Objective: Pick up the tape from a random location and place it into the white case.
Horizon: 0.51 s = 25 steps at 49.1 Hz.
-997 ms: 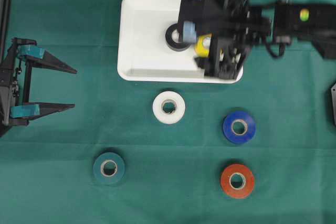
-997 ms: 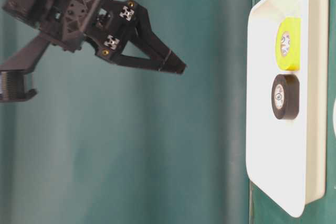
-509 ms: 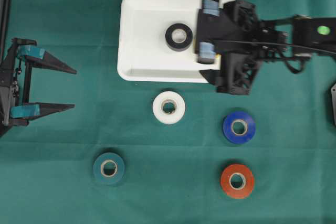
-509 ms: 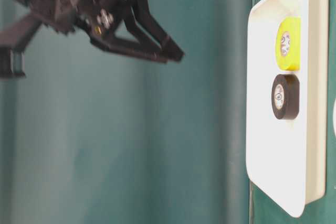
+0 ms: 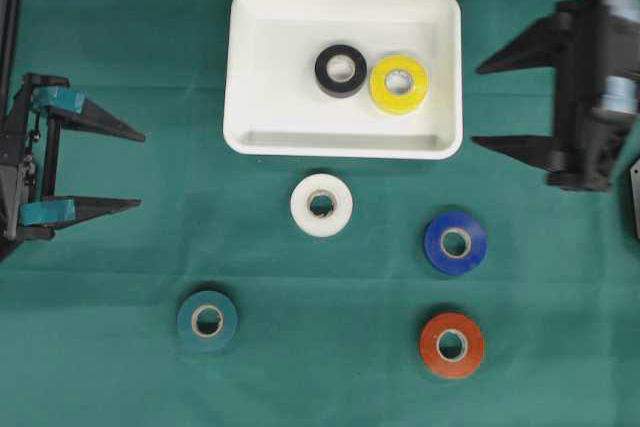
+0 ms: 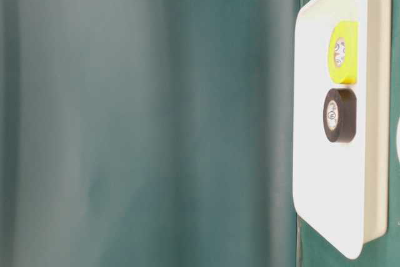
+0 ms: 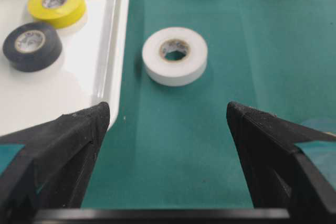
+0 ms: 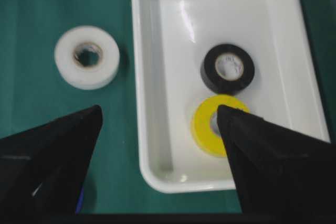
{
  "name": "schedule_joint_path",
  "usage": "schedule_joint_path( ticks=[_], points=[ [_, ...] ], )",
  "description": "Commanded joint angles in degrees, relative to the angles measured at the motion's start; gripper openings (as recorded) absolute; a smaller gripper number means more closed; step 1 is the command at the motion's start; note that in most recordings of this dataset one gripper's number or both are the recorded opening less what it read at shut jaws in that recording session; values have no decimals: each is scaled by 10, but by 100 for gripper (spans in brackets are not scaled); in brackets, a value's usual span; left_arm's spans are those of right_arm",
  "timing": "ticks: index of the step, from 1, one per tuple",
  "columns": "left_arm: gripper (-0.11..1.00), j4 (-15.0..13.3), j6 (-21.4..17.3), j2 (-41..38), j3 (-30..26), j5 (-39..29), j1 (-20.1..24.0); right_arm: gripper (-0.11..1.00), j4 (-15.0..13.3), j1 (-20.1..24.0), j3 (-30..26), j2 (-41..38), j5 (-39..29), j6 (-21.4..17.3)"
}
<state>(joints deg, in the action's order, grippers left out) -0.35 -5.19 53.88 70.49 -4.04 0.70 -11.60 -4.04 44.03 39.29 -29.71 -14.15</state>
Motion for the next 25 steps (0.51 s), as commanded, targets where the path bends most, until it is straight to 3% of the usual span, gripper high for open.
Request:
schedule_joint_path(
  ticks=[1, 25],
  points=[
    [97, -2, 0, -3, -8, 2, 2, 86, 1, -2, 27, 39, 18, -1],
    [97, -2, -1, -2, -7, 2, 1, 86, 2, -7, 221, 156, 144, -15]
  ],
)
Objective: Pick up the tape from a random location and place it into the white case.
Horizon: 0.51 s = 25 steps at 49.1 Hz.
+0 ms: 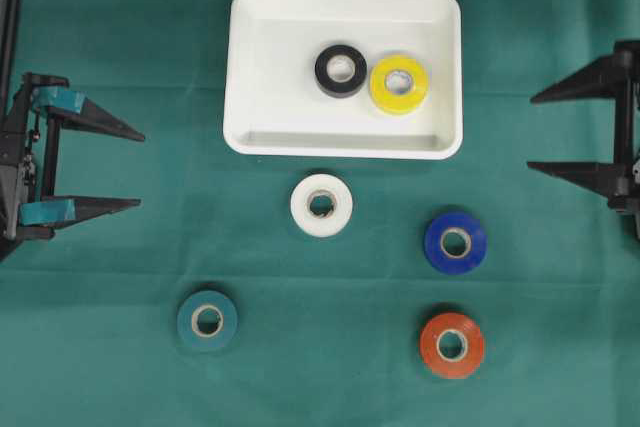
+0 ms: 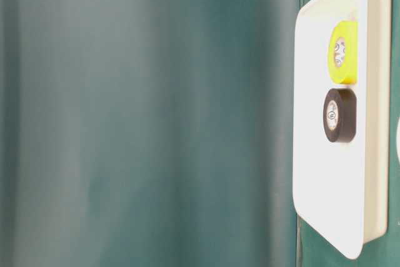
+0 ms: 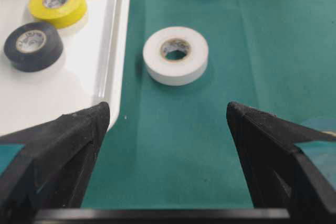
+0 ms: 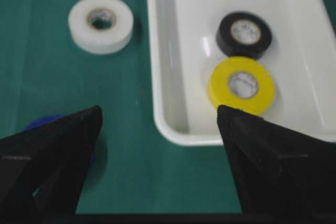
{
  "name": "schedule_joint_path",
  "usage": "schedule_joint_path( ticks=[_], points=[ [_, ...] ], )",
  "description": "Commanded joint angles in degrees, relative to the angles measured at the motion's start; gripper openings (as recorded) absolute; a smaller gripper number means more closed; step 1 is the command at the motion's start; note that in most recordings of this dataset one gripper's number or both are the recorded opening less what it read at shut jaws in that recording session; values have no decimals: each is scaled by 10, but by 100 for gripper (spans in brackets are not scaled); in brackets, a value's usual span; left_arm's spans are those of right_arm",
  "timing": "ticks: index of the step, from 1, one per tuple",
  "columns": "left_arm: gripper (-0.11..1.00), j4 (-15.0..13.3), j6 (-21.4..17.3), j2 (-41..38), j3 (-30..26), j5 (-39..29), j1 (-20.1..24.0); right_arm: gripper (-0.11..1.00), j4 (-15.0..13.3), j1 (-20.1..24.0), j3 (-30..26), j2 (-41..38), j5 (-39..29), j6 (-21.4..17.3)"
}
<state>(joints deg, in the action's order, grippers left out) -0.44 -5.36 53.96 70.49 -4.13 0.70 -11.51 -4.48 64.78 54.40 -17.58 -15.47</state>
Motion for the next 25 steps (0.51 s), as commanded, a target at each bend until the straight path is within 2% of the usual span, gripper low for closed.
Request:
schedule_joint_path(
  ticks=[1, 9, 25],
  points=[
    [97, 0, 1, -4, -7, 3, 1, 86, 1, -4, 19, 6, 28, -2],
    [97, 0, 2, -4, -7, 4, 1, 86, 1, -5, 40, 5, 69, -7],
    [97, -1, 3, -3, -6, 2, 2, 86, 2, -5, 40, 4, 69, -26]
  ],
)
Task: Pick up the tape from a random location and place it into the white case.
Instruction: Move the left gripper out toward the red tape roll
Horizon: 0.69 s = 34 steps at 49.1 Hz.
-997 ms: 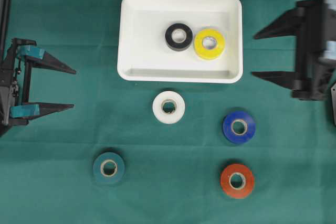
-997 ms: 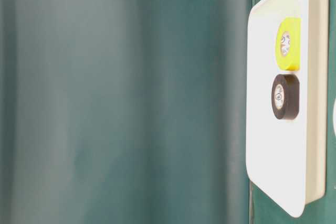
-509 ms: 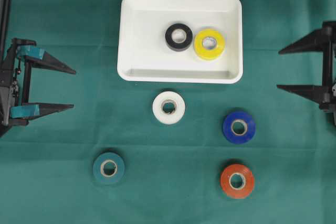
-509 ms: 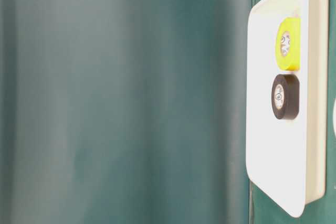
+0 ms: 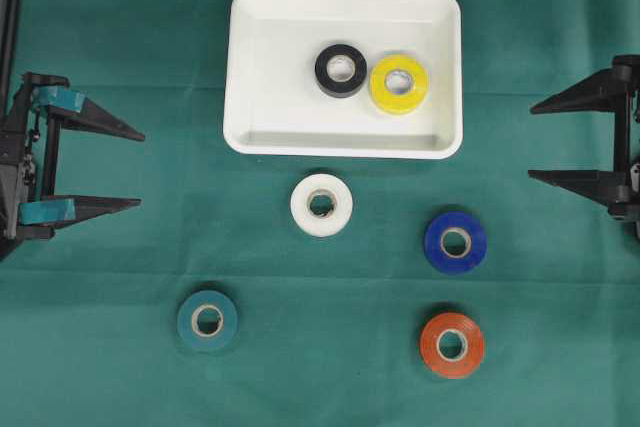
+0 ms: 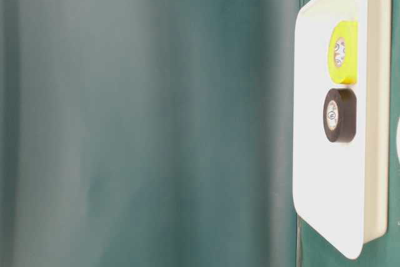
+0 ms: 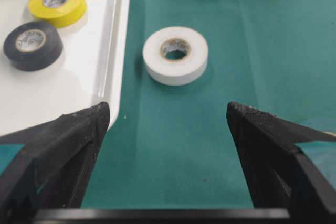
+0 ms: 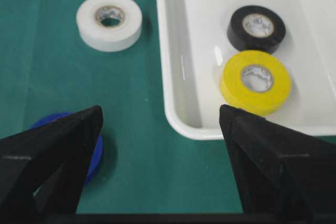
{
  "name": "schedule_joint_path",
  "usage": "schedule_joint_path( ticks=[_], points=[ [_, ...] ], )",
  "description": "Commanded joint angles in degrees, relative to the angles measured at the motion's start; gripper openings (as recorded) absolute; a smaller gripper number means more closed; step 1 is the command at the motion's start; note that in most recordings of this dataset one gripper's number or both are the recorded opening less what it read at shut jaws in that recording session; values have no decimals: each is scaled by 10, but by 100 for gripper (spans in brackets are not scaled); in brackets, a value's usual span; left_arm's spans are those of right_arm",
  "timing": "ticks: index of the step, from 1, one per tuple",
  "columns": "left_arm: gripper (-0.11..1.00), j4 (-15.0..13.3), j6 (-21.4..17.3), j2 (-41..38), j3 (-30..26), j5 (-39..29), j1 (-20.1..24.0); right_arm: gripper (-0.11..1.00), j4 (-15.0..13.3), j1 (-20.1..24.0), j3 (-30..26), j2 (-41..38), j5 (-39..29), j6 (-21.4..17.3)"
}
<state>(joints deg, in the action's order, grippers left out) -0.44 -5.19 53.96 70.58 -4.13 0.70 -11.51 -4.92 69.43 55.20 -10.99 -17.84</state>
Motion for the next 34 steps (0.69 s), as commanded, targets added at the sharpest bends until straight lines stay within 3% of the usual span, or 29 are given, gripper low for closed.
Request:
schedule_joint_path(
  ticks=[1, 18, 34],
  points=[
    [97, -1, 0, -4, -7, 1, 1, 86, 1, -1, -6, -5, 3, -4],
    [97, -1, 1, -3, -9, 4, -6, 86, 0, -1, -7, -5, 2, -4],
    [97, 0, 7, -4, -10, 7, -66, 86, -1, -1, -7, -5, 2, -4]
  ],
)
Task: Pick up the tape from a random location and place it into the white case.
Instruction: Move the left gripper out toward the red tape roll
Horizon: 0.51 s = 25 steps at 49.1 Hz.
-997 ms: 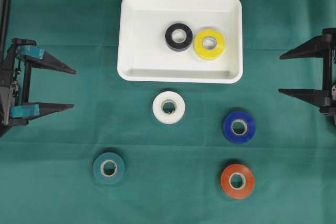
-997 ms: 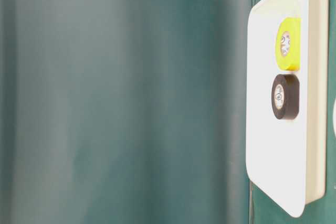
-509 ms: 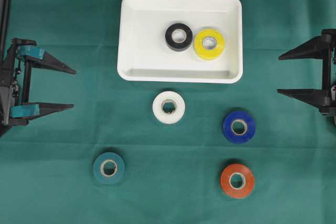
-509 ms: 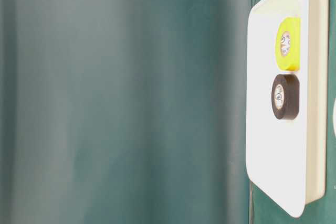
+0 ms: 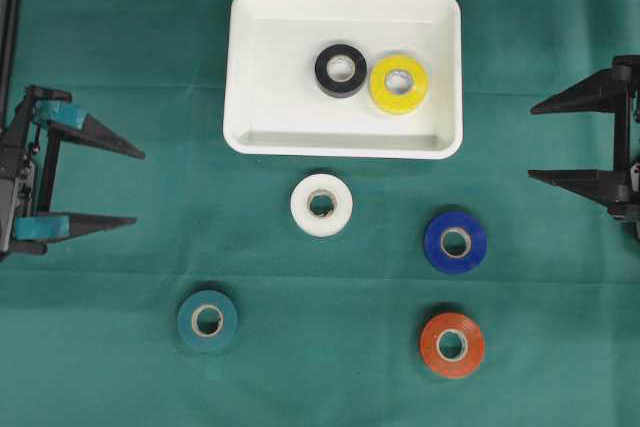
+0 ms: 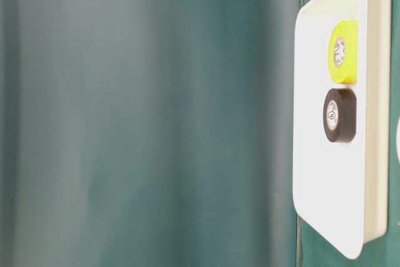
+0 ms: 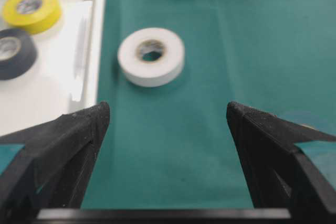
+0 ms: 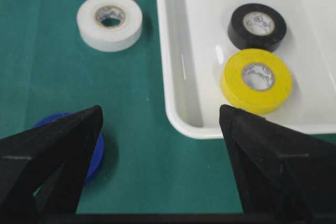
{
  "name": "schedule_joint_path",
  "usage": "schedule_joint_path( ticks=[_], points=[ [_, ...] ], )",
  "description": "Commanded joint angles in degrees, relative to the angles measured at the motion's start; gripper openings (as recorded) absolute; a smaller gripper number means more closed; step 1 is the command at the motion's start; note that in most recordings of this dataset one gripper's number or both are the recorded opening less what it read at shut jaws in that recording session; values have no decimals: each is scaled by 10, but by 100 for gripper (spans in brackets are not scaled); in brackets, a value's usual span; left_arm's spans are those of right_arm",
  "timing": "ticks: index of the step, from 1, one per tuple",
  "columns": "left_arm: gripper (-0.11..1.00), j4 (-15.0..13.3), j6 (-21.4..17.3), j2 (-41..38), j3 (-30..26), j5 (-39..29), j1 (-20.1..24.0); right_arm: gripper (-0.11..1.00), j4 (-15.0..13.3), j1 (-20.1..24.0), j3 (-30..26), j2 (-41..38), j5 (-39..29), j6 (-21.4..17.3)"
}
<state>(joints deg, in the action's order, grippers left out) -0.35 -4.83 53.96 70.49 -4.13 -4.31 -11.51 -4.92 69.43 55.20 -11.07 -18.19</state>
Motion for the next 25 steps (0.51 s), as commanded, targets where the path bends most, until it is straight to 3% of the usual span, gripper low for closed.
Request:
schedule_joint_path(
  ticks=[1, 25],
  points=[
    [97, -2, 5, -4, -9, 8, -19, 86, -1, -1, -7, -5, 2, 0],
    [93, -1, 21, -7, -9, 21, -82, 86, -1, -1, -8, -5, -5, 0]
  ],
)
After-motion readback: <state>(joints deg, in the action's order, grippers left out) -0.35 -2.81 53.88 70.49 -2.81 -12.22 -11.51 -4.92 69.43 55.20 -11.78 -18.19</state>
